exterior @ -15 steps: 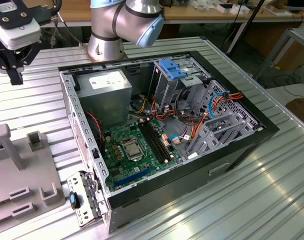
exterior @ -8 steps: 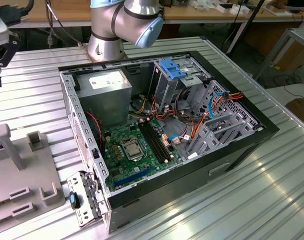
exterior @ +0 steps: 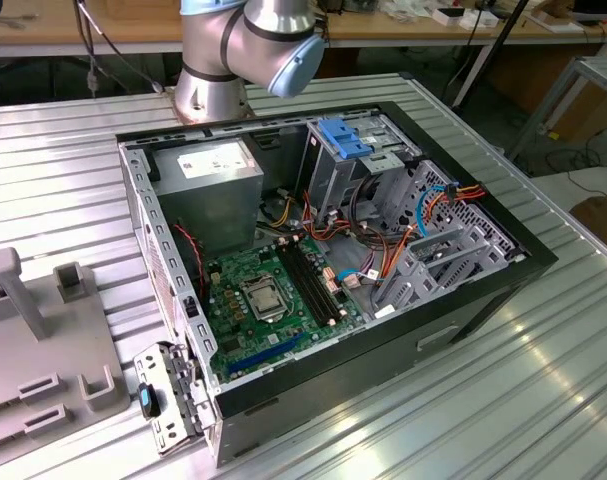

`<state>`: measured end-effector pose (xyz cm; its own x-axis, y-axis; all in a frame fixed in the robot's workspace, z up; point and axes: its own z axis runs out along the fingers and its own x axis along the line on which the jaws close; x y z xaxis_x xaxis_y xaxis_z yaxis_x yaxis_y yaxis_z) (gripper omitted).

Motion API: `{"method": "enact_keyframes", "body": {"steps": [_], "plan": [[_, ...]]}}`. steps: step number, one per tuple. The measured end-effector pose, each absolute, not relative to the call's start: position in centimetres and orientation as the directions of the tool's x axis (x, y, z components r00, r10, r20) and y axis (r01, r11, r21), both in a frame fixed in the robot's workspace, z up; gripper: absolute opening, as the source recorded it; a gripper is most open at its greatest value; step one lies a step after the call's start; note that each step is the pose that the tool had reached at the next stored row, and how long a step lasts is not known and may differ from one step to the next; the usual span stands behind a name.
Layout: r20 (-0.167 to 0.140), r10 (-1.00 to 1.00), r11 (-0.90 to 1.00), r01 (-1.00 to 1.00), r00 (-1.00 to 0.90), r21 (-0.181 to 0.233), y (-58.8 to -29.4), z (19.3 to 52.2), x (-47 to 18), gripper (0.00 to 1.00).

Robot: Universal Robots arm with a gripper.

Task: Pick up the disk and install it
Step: 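Reach for the disk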

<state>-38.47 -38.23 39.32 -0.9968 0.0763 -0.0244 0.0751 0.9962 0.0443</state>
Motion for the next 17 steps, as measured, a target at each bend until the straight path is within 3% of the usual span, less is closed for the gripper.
{"method": "enact_keyframes", "body": {"steps": [17], "plan": [[-0.025, 0.076, 0.996, 0.075, -0.997, 0.044, -38.2, 39.3, -44.3, 0.11]]}}
